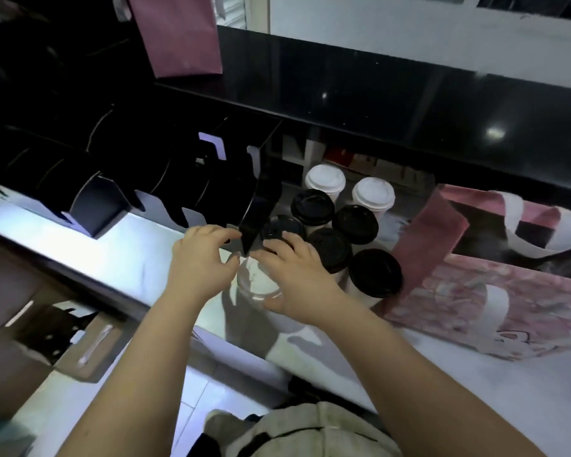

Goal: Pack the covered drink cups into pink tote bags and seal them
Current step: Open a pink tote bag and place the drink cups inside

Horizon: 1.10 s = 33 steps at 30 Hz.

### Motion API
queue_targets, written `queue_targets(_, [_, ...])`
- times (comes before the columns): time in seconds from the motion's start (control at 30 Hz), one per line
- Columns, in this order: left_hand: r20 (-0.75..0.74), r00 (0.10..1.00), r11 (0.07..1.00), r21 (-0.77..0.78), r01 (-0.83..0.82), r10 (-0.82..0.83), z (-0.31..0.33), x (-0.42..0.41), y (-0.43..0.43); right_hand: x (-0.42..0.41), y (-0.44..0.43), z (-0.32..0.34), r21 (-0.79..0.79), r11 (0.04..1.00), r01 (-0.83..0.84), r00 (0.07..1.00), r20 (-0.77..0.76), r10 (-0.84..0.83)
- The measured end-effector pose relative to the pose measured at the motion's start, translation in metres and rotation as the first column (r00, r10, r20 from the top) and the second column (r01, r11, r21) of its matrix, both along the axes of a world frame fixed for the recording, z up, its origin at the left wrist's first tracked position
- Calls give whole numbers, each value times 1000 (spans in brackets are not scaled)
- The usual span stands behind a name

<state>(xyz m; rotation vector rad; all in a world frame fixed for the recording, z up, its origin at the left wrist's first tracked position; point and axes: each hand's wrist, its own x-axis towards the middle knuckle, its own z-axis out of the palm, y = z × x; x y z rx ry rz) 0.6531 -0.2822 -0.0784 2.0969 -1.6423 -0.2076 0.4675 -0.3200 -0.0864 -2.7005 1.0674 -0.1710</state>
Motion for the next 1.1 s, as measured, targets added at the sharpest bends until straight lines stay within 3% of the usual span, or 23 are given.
queue_targets(0.17, [11, 999, 998, 40, -49, 49, -7, 15, 13, 19, 8, -22, -84, 993, -78, 990, -124, 67])
queue_targets(0.37, [40, 996, 995, 52, -81, 79, -7, 26, 18, 25, 13, -23, -141, 978, -151, 989, -19, 149])
queue_targets(0.5, [38, 995, 995, 13, -95, 94, 2, 31, 15, 22, 12, -1, 57, 977, -207, 973, 121, 199])
queue_targets(0.57, [53, 996, 997, -30, -76, 77, 11, 31, 10, 15, 8, 23, 226, 952, -206, 961, 229, 153])
queue_targets(0.63, [65, 997, 996, -81, -32, 38, 24, 27, 0, 3, -1, 50, 300, 934, -193, 950, 296, 101])
queue_targets(0.8, [98, 990, 982, -145, 119, -106, 64, -1, -40, -37, -16, 111, 210, 975, -71, 909, 417, -23])
queue_targets(0.93, [87, 958, 937, -200, 285, -273, 92, -39, -76, -91, -15, 148, 83, 991, 107, 817, 560, -135])
queue_targets(1.1, [24, 861, 828, -264, 495, -507, 114, -118, -104, -170, -2, 177, -63, 917, 394, 732, 624, -271])
